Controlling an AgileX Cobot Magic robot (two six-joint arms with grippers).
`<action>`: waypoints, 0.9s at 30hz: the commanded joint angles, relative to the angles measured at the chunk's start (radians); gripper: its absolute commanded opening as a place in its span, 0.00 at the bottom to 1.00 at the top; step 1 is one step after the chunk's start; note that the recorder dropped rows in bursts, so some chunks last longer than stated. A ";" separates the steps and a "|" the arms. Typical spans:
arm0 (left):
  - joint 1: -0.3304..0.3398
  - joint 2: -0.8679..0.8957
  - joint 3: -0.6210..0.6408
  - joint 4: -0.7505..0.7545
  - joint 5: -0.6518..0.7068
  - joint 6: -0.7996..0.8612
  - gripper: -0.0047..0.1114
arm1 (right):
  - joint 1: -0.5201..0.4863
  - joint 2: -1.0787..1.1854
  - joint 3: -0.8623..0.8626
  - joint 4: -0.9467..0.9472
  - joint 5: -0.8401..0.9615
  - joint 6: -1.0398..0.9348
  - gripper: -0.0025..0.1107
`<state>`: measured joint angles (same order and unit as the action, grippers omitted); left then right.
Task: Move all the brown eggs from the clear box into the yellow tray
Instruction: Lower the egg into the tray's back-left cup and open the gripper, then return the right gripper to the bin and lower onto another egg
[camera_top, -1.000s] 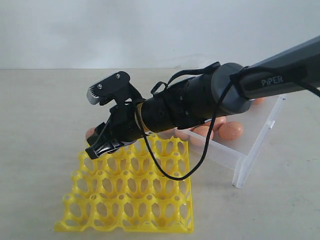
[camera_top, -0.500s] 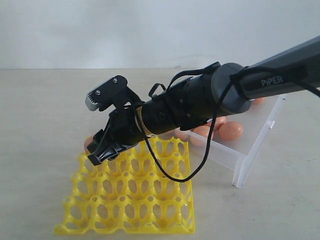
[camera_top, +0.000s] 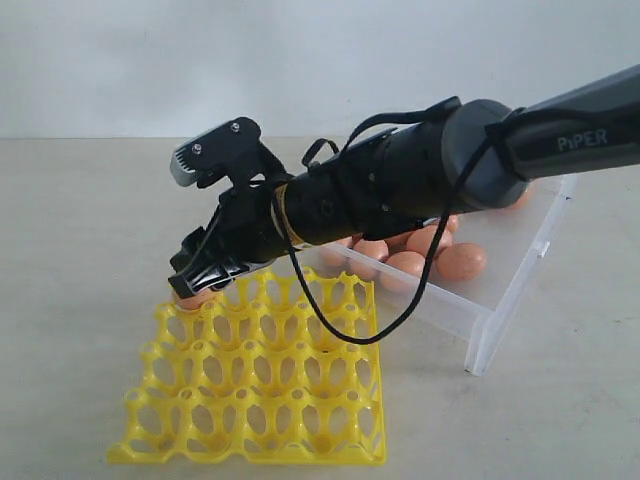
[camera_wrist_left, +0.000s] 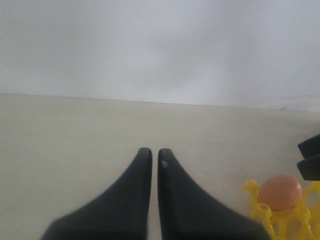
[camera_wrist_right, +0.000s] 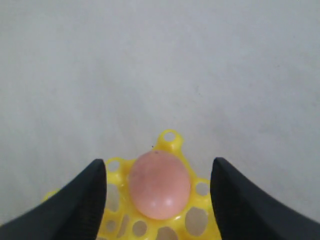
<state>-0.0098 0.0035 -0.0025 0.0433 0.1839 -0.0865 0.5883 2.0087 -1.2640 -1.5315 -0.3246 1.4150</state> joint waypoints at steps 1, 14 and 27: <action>0.006 -0.003 0.003 -0.001 -0.005 0.001 0.08 | 0.002 -0.057 -0.005 0.011 0.057 -0.001 0.50; 0.006 -0.003 0.003 -0.001 -0.005 0.001 0.08 | 0.000 -0.268 -0.005 0.403 0.704 -0.214 0.50; 0.006 -0.003 0.003 -0.001 -0.005 0.001 0.08 | -0.367 -0.201 -0.089 1.389 1.372 -1.373 0.50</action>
<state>-0.0098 0.0035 -0.0025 0.0433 0.1839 -0.0865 0.2859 1.8018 -1.3053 -0.3532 0.9672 0.2529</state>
